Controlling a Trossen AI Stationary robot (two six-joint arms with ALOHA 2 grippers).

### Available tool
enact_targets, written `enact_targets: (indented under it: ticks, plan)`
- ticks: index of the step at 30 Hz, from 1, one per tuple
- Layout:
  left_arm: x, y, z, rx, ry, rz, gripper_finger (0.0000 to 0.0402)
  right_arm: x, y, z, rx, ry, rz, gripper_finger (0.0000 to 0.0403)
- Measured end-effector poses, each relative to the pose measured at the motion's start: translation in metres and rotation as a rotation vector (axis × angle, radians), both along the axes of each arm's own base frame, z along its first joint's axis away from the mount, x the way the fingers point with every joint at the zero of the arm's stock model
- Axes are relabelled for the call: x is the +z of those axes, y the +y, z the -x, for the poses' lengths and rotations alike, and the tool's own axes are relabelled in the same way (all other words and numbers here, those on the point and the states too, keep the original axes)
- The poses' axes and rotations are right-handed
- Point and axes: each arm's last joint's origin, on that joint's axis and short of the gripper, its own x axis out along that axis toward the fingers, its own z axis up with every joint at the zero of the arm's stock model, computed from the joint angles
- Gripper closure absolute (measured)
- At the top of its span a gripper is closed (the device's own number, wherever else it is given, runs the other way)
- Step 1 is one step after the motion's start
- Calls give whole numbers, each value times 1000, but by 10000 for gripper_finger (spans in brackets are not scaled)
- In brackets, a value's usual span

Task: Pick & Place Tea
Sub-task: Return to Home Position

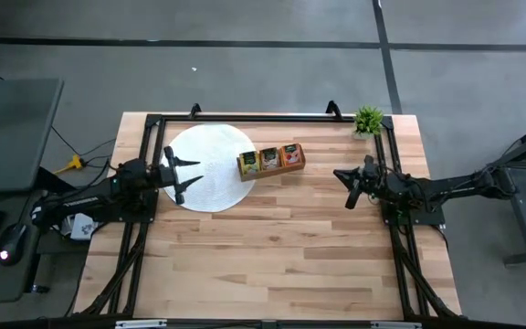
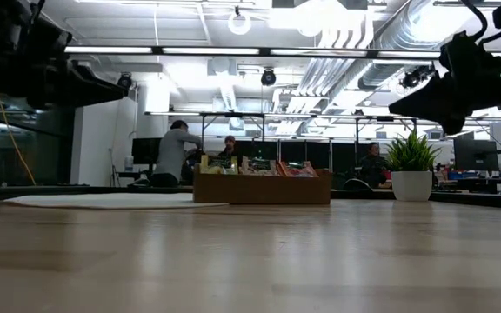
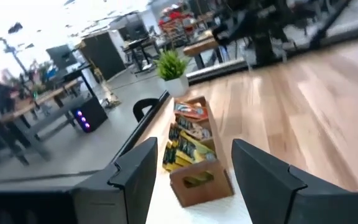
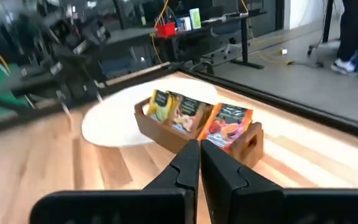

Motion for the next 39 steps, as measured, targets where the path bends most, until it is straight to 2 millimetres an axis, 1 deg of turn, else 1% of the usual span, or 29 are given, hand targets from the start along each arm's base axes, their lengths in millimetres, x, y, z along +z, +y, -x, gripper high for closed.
enact_targets:
  ticks: [2, 7, 39]
  plan:
    - [-1, 0, 0, -18, 25, -48, 200, -2, 0, 0, 5, 37, 40, 391]
    - [-1, -1, 0, -23, 27, -61, 200, -5, 0, 1, 6, 76, 46, 391]
    - [-1, -1, 0, -22, 27, -63, 200, -6, 0, 1, 11, 74, 34, 391]
